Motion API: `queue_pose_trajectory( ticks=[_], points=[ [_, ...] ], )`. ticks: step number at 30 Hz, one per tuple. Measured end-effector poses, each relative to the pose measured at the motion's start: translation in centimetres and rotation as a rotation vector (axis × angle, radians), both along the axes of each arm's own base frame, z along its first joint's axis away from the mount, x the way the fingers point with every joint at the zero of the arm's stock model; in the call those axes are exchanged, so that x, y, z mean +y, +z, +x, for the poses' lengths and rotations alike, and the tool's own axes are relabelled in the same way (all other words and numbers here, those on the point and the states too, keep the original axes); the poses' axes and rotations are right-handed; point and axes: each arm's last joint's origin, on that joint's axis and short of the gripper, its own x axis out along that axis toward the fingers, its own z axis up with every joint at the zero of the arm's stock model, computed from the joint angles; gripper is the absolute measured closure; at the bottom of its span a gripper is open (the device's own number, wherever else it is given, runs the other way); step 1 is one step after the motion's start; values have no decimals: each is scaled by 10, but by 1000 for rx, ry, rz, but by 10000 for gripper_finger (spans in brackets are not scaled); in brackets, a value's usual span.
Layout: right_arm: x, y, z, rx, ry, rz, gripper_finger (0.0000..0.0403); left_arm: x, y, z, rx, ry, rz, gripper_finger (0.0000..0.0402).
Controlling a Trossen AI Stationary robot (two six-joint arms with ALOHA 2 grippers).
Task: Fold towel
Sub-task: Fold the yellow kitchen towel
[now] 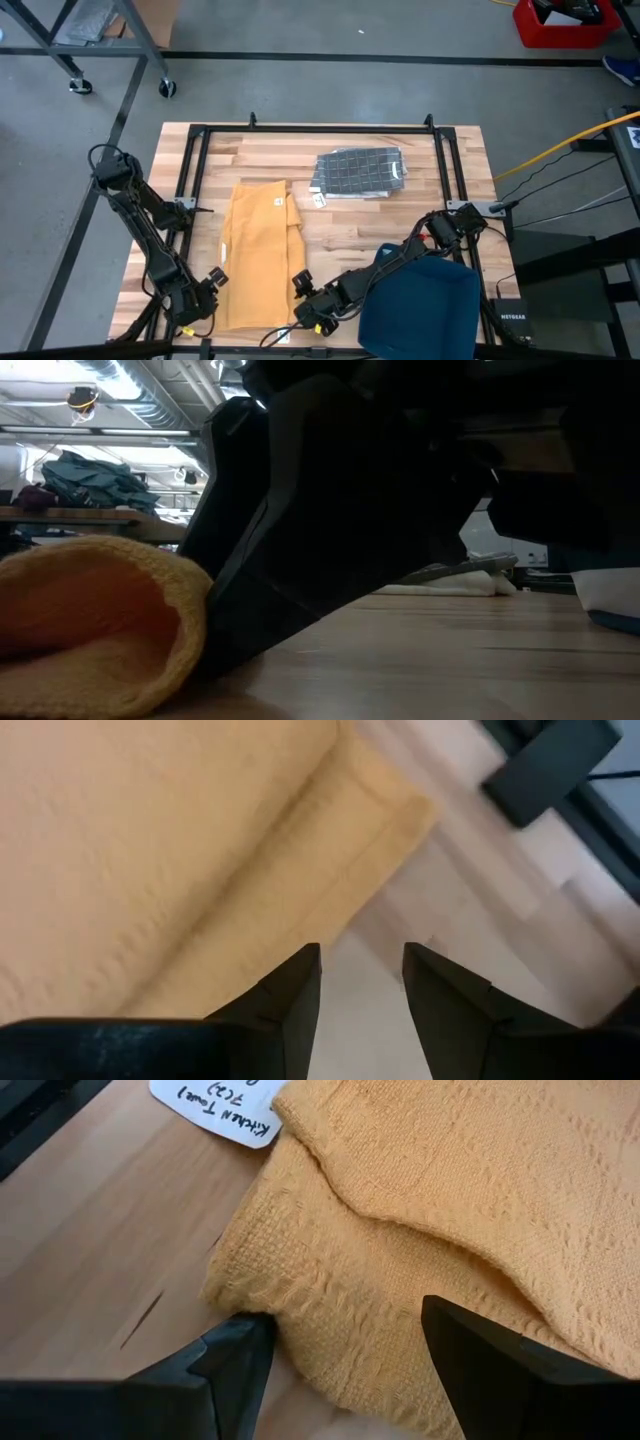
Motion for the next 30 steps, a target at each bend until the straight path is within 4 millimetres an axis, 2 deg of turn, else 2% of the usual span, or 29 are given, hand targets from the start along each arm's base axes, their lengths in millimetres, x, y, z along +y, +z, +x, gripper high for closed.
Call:
queue_pose_trajectory(
  ticks=[9,17,24,30],
  points=[
    [0,0,1,-7,9,18,146,-9,-3,7,-172,-89,27,265],
    [1,0,1,-3,14,25,146,-13,-19,9,-135,-123,72,265],
    [1,0,1,6,28,43,146,-20,-17,1,-53,-190,8,265],
    [2,0,1,6,30,46,146,-26,-14,-5,-55,-222,-7,265]
  ],
)
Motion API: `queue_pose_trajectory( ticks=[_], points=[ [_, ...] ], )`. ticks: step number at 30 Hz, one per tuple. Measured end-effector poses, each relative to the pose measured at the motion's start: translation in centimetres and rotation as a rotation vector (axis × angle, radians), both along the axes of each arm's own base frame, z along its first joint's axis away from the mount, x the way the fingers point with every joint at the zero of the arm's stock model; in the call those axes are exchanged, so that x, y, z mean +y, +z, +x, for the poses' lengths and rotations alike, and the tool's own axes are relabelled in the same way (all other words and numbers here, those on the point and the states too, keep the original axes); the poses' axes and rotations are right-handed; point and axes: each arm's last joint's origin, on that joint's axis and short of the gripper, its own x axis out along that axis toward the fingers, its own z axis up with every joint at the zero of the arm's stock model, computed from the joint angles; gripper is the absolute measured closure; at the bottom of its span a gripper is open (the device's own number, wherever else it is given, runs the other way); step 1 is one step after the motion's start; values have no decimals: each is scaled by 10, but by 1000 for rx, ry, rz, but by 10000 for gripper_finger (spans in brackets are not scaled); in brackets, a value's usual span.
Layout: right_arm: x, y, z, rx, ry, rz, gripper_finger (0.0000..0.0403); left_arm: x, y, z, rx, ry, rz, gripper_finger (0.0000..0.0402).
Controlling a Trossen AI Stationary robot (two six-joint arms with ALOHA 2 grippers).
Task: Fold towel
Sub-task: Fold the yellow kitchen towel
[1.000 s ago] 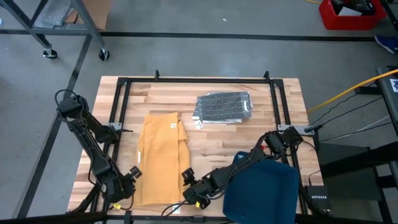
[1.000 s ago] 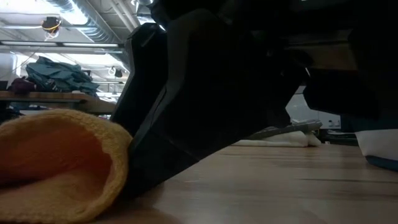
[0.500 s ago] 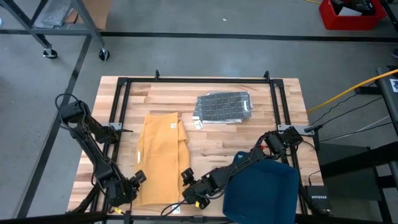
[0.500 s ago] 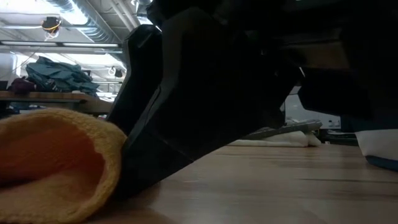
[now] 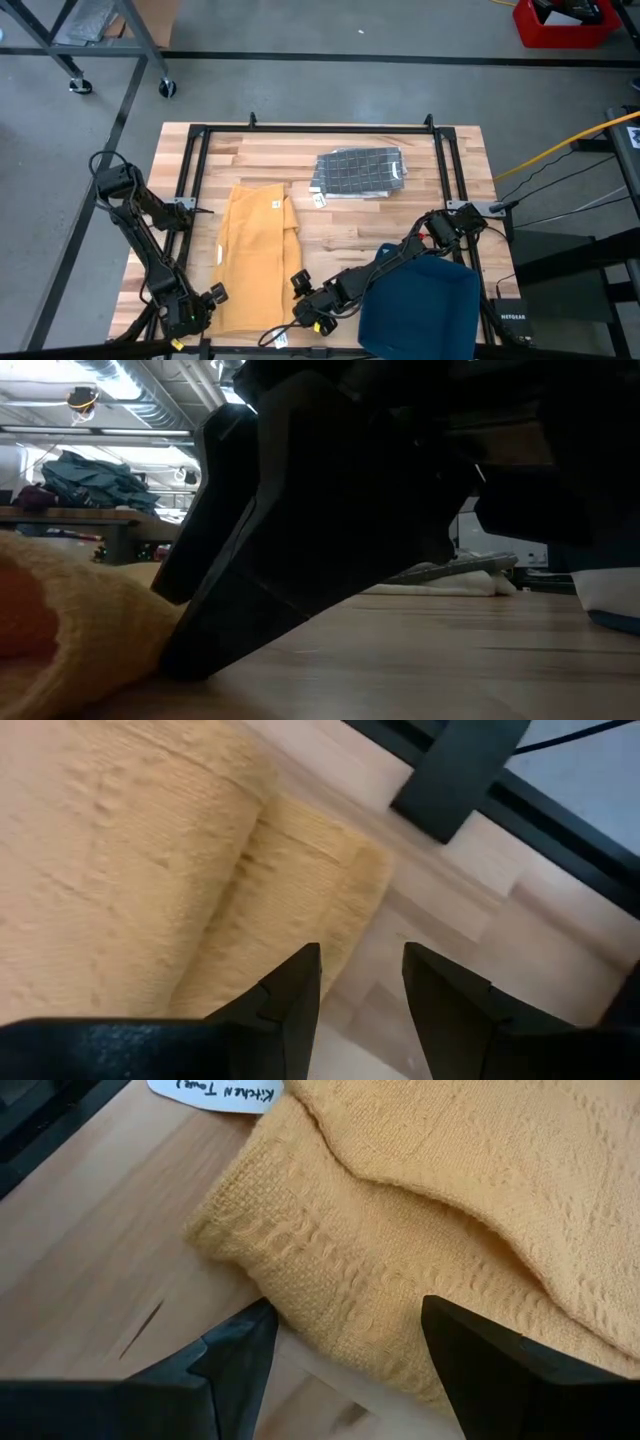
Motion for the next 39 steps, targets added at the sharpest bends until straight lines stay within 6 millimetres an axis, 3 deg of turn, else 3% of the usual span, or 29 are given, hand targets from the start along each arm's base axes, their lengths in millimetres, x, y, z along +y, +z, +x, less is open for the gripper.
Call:
queue_pose_trajectory(
  ticks=[10,20,28,39],
  points=[
    [1,1,2,-28,0,16,146,1,0,3,-122,0,66,265],
    [2,1,3,-40,0,23,146,-3,-1,-6,-67,-46,38,265],
    [2,1,3,-40,0,23,146,-7,-23,-5,-77,-96,145,265],
    [2,1,3,-41,1,24,146,-6,-23,1,-120,-25,137,265]
  ],
)
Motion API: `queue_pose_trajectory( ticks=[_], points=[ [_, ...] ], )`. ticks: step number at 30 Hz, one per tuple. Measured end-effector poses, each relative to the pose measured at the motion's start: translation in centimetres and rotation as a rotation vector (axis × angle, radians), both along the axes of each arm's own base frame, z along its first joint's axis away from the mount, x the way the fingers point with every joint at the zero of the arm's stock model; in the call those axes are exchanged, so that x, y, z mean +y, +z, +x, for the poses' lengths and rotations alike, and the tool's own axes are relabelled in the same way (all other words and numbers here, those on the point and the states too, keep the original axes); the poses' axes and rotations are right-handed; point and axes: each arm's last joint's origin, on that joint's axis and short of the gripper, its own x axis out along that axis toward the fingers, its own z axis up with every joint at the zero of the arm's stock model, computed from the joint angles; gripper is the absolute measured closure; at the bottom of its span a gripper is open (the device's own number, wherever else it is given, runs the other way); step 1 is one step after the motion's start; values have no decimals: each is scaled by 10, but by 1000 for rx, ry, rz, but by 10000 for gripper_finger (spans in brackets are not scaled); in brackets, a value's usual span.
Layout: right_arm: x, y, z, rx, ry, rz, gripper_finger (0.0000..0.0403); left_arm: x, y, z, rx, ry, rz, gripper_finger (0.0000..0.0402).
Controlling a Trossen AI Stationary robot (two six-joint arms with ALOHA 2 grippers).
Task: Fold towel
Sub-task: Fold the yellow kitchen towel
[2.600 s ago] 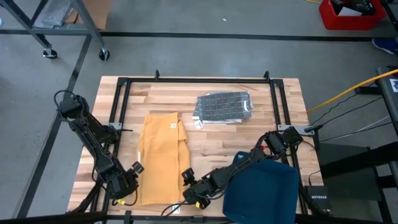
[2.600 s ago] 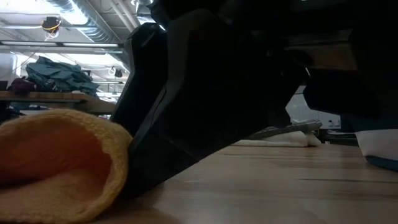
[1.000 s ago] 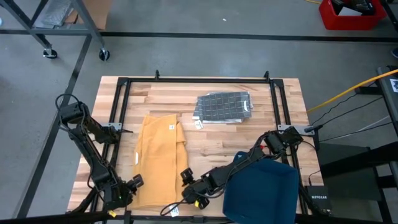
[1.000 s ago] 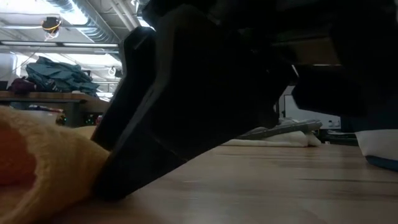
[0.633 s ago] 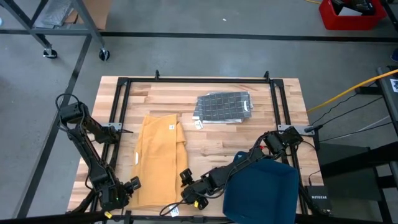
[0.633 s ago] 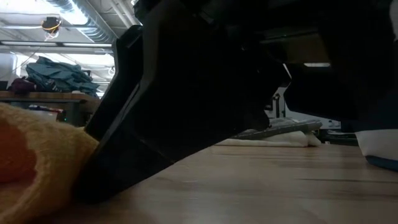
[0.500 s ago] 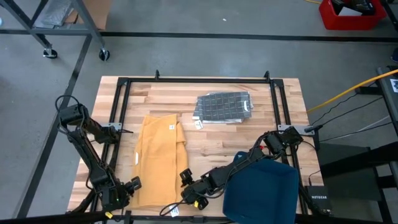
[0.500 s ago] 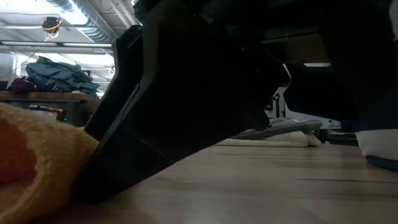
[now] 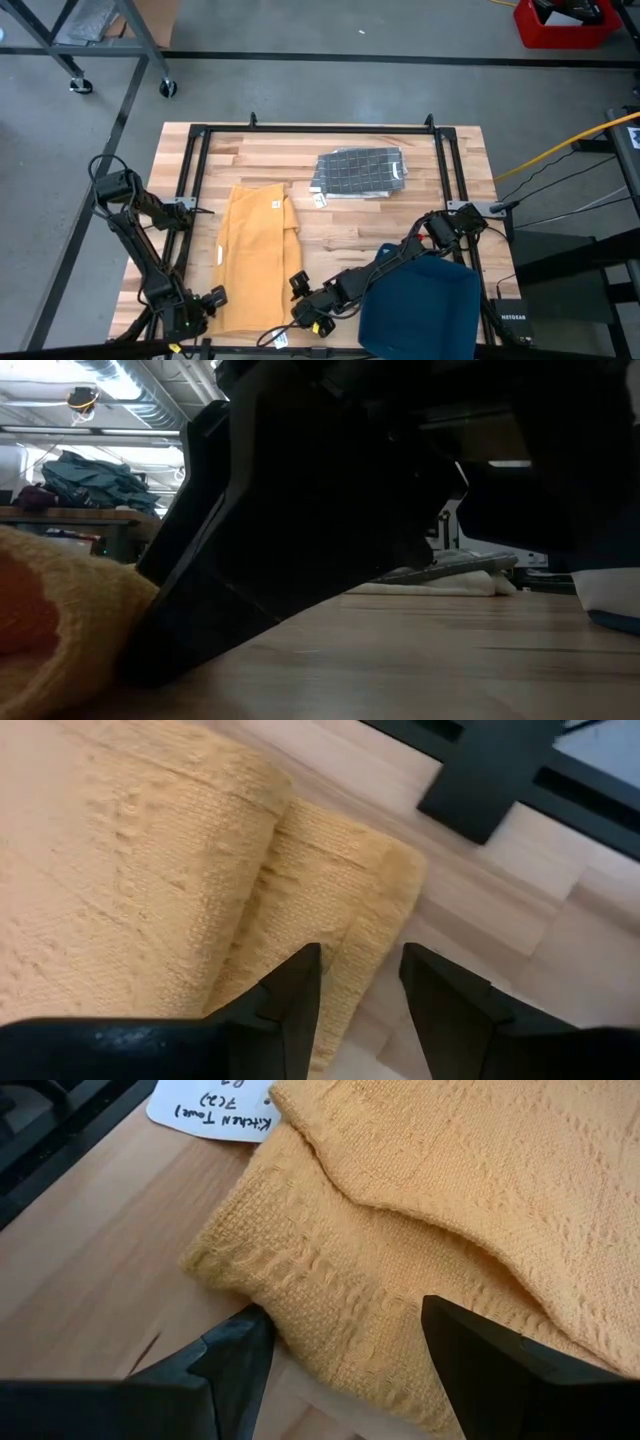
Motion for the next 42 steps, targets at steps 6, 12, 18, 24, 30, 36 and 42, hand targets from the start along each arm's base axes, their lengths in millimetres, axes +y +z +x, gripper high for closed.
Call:
queue_pose_trajectory(
  ticks=[6,12,18,24,30,36,42],
  points=[
    [0,0,0,0,0,0,146,2,0,6,0,86,-24,265],
    [0,0,0,1,1,1,177,2,-1,6,0,148,-36,284],
    [1,0,-1,22,29,39,236,2,-1,7,5,222,-62,331],
    [1,0,-1,37,-35,88,309,1,-1,9,3,270,-84,388],
    [2,2,0,67,-198,224,393,2,0,9,12,423,-133,397],
    [10,9,4,69,-319,449,394,-5,7,0,46,578,-221,400],
    [35,18,-2,64,-308,628,397,-29,30,-12,52,531,-318,401]
  ],
)
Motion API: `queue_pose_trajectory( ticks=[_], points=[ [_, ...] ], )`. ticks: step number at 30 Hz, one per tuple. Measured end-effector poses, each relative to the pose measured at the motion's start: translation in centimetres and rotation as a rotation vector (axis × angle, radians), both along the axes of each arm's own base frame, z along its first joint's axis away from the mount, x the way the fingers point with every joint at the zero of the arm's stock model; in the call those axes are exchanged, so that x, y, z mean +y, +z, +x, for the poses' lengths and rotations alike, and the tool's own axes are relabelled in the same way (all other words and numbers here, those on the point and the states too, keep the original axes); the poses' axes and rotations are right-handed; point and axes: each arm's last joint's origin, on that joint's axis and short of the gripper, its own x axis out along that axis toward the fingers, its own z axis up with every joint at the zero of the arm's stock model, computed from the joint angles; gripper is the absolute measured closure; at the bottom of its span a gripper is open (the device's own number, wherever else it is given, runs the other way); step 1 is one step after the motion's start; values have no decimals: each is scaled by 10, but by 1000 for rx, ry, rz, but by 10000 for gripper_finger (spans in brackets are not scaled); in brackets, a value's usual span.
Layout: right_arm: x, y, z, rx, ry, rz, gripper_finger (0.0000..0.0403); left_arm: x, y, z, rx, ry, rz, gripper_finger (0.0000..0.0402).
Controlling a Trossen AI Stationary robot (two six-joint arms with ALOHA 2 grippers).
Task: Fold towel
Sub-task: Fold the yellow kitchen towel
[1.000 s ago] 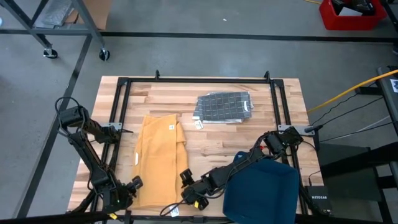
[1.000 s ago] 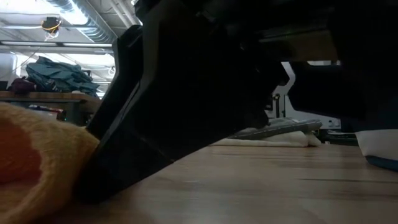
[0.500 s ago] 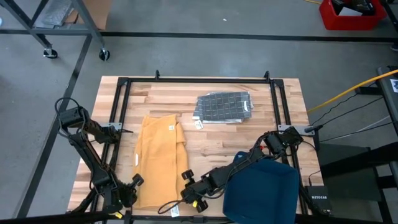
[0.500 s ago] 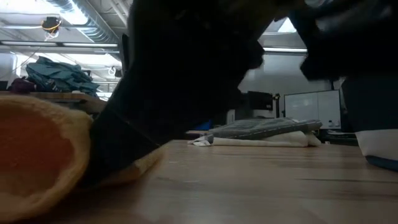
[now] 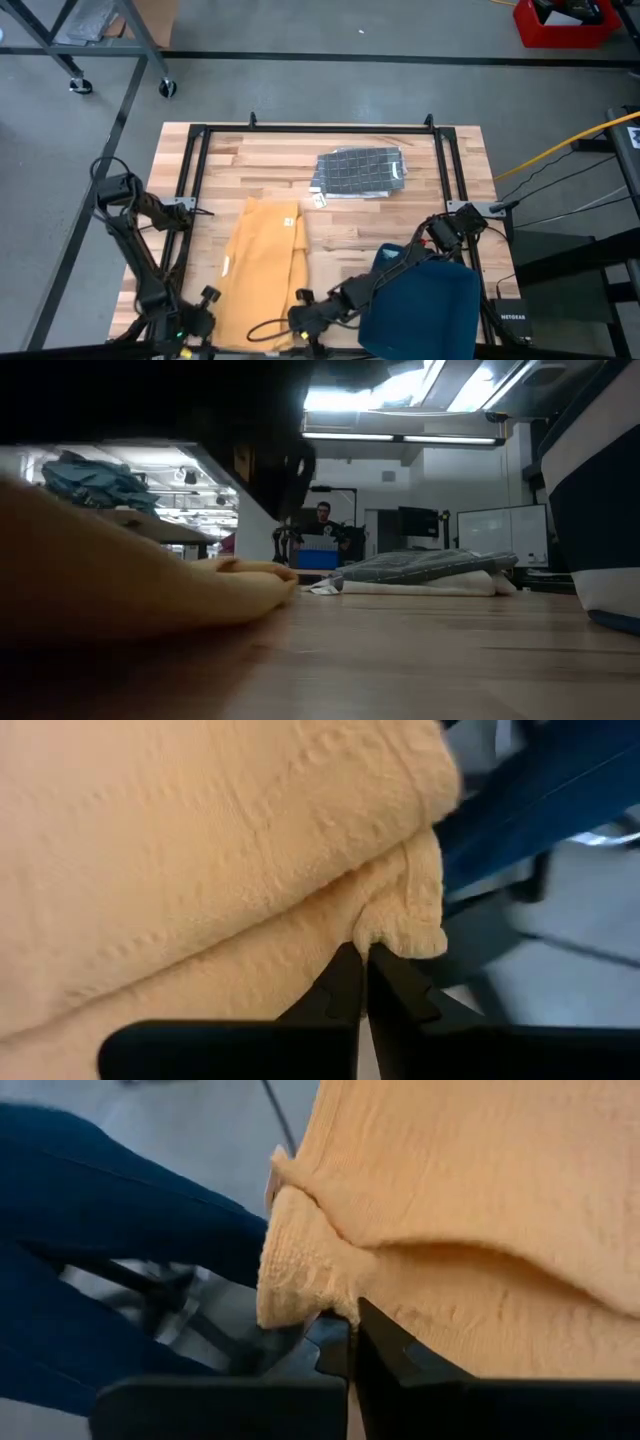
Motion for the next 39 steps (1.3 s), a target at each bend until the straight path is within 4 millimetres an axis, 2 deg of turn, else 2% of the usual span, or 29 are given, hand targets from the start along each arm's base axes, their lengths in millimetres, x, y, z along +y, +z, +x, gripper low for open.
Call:
queue_pose_trajectory(
  ticks=[6,8,14,20,27,31,39],
  points=[
    [31,13,-11,-59,-38,185,399,-23,28,-7,-78,31,-100,401],
    [37,18,-12,-109,-65,224,399,-24,33,-6,-117,69,-109,401],
    [39,39,-4,-224,-195,267,400,-23,39,1,-171,145,-83,401],
    [27,56,8,-205,-271,195,401,-17,48,5,-187,206,-16,402],
    [16,71,11,-83,-284,30,401,10,61,-2,-197,356,97,401],
    [1,85,11,3,-305,-127,402,25,67,-2,-223,377,184,401],
    [-42,120,12,155,-369,-296,402,48,72,10,-287,523,273,401]
  ],
)
